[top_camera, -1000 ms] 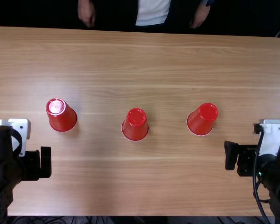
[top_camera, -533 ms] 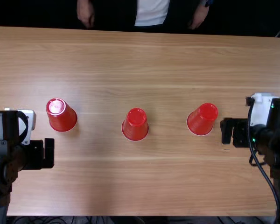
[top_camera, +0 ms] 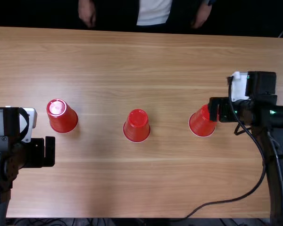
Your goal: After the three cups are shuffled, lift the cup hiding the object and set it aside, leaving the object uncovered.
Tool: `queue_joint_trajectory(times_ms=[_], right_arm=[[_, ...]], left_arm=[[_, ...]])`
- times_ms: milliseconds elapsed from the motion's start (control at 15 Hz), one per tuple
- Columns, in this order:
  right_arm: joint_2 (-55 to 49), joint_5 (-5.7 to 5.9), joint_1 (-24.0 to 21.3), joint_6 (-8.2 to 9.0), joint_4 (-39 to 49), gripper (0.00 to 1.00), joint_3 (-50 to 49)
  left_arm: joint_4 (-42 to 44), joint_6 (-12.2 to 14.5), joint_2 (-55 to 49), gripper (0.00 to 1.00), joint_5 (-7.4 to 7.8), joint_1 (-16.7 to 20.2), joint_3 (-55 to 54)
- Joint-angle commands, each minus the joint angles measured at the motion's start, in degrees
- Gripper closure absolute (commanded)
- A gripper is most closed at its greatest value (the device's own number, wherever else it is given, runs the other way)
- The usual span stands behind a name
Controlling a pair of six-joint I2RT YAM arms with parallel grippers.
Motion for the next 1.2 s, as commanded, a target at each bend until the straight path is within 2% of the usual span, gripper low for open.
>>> queue_joint_trajectory(times_ms=[0, 467, 667, 1000, 1133], right_arm=[[1.9, 0.04, 0.9, 0.1, 0.1, 0.0, 2.2], [8.8, 0.15, 1.1, -0.01, 0.1, 0.0, 1.5], [11.3, -0.06, 2.7, -0.01, 0.0, 0.0, 1.5], [16.5, 0.04, 3.7, -0.01, 0.0, 0.0, 1.4], [17.1, 0.04, 3.7, -0.01, 0.0, 0.29, 1.4]], left_arm=[[0.0, 0.0, 0.1, 0.0, 0.17, 0.1, 2.0], [0.0, 0.0, -0.2, 0.0, 0.17, 0.1, 1.9], [-0.1, -1.2, -0.2, 0.0, 0.06, 0.1, 1.9], [0.0, -1.3, -0.4, 0.0, 0.06, 0.1, 1.8], [-0.1, -1.3, -0.4, 0.0, 0.06, 0.1, 1.8]])
